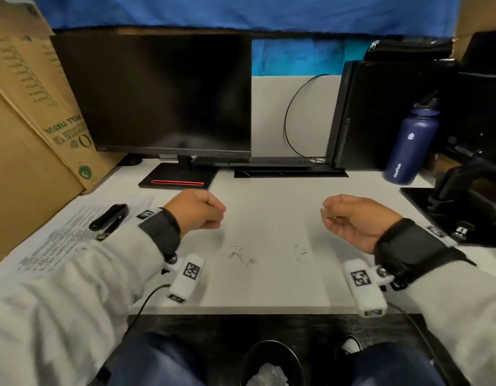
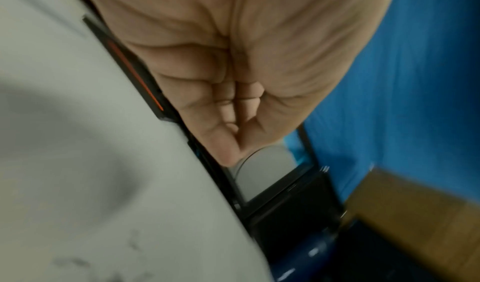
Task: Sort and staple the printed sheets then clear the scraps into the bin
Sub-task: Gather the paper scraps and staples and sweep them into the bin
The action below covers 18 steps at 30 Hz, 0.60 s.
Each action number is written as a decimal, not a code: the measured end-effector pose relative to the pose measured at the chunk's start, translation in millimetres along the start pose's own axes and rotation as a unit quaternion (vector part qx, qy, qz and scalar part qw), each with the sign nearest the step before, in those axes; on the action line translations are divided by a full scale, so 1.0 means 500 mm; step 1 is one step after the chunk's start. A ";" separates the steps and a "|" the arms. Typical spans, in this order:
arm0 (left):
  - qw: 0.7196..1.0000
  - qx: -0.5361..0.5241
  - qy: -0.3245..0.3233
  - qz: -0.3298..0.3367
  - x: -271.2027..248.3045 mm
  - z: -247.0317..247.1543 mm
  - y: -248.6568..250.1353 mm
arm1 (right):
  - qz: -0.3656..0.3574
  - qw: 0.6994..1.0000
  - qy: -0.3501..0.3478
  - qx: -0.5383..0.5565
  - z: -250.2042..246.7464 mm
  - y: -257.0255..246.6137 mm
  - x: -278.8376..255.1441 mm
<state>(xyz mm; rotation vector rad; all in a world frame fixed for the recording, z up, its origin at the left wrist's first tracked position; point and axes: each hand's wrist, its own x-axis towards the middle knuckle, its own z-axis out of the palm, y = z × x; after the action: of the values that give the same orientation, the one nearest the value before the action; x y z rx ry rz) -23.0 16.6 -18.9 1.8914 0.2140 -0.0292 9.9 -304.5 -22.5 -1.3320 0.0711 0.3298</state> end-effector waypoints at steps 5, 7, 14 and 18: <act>0.967 -0.254 -0.022 -0.015 -0.128 0.011 -0.011 | 0.087 0.977 -0.136 0.138 -0.030 0.053 -0.111; 0.945 -0.304 -0.117 -0.031 -0.186 0.031 -0.045 | 0.133 0.965 -0.187 0.131 -0.036 0.098 -0.154; 0.888 -0.212 -0.372 -0.169 -0.256 0.139 -0.237 | 0.290 0.929 -0.220 0.067 -0.053 0.290 -0.196; 0.910 -0.190 -0.242 -0.278 -0.186 0.251 -0.366 | 0.330 0.940 -0.084 0.003 -0.059 0.414 -0.095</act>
<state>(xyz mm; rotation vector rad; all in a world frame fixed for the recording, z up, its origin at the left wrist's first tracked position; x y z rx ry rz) -133.2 -57.0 -219.6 1.3303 0.3795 -0.7829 -88.1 -301.3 -212.9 -1.2394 0.3797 1.0110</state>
